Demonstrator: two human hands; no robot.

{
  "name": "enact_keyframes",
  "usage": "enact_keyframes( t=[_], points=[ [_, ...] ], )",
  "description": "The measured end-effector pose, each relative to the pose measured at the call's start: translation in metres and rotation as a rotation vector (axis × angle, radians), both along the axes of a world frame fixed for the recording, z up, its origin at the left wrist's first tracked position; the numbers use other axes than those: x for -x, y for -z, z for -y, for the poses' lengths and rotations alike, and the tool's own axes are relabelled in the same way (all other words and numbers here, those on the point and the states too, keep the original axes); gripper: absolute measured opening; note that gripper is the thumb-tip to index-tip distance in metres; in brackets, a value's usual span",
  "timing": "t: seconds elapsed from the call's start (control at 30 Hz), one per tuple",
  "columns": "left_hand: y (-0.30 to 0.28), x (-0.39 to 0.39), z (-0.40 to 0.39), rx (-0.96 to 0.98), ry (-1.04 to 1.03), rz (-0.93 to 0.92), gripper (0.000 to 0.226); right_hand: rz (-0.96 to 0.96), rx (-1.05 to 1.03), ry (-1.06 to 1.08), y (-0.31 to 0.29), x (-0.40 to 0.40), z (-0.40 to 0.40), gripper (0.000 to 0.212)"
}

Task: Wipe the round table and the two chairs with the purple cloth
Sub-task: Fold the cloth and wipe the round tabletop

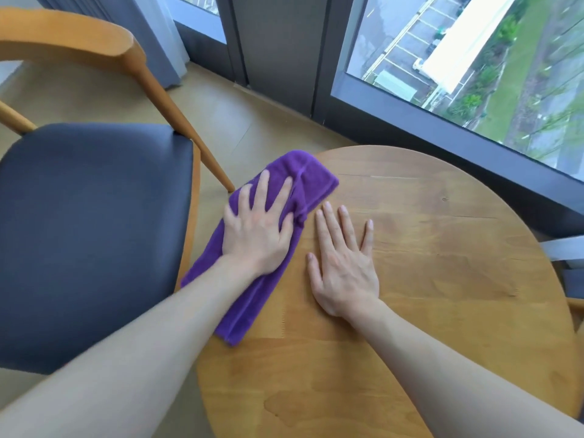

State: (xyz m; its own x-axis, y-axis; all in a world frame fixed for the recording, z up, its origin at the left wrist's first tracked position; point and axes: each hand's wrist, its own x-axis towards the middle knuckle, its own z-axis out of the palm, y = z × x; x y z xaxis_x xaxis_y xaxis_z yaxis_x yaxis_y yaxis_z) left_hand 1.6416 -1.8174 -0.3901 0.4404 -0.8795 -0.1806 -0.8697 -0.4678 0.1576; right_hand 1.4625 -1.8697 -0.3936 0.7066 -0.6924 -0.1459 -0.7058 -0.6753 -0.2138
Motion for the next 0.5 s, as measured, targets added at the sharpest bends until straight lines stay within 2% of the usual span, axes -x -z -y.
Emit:
enact_keyframes(
  t=[0.07, 0.17, 0.3, 0.43, 0.5],
  points=[
    [0.0, -0.005, 0.033, 0.001, -0.044, -0.026, 0.063, 0.006, 0.01, 0.007, 0.001, 0.0, 0.001, 0.074],
    [0.002, -0.001, 0.032, 0.03, -0.092, -0.021, 0.062, 0.004, -0.033, 0.011, -0.005, -0.001, 0.001, 0.077],
    [-0.002, 0.005, -0.019, 0.047, -0.117, -0.04, 0.064, -0.021, -0.033, 0.011, -0.021, 0.005, 0.03, 0.074],
    [-0.006, 0.024, -0.107, -0.019, -0.18, -0.058, 0.066, -0.093, -0.044, 0.179, -0.022, 0.039, 0.068, 0.076],
    [-0.007, 0.033, -0.135, -0.074, -0.139, -0.018, 0.067, -0.113, -0.061, 0.175, -0.017, 0.057, 0.069, 0.077]
  ],
)
